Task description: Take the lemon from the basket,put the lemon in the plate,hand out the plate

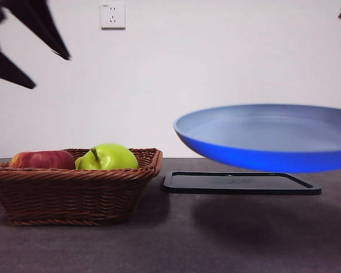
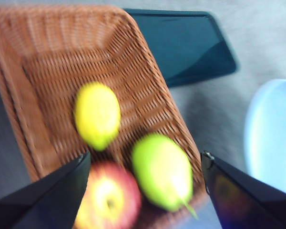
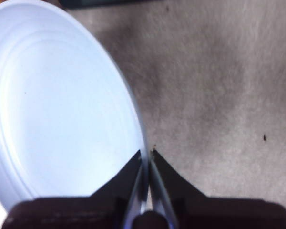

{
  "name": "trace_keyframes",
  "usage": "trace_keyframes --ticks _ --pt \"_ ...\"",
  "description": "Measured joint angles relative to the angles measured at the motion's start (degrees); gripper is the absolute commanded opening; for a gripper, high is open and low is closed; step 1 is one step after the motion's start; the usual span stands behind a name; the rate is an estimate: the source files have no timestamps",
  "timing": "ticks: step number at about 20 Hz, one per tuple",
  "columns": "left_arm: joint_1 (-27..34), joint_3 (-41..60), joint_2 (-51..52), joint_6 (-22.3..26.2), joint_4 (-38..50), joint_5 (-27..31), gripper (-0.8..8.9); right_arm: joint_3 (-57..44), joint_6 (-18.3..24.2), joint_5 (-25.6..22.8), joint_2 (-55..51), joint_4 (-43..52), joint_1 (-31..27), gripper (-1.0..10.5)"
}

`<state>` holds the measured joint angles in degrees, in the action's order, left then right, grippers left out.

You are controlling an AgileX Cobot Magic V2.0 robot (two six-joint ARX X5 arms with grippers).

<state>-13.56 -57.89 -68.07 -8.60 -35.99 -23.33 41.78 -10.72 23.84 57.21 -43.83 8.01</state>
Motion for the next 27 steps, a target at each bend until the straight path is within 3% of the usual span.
trace_keyframes --ticks 4,8,15,19,22,27 --pt "-6.5 -9.8 -11.3 4.3 -1.8 13.7 4.04 0.0 0.0 0.0 -1.6 0.0 0.0 0.0" --pt "-11.3 -14.0 -20.7 7.7 -1.7 20.7 4.04 0.0 0.0 0.0 -1.6 -0.1 0.0 0.0" --pt "-13.2 -14.1 -33.6 9.7 1.2 24.6 4.04 0.0 0.0 0.0 -1.6 -0.1 0.0 0.0" --pt "-13.2 -14.1 -34.9 9.7 1.2 24.7 3.98 0.0 0.0 0.0 -1.6 -0.1 0.0 0.0" --pt "-13.2 -14.1 -34.9 9.7 1.2 24.7 1.32 0.0 0.0 0.0 -1.6 -0.1 0.0 0.0" --pt "-12.1 -14.6 -31.8 11.0 -0.3 26.0 1.14 0.0 0.0 0.0 -1.6 -0.1 0.0 0.0"
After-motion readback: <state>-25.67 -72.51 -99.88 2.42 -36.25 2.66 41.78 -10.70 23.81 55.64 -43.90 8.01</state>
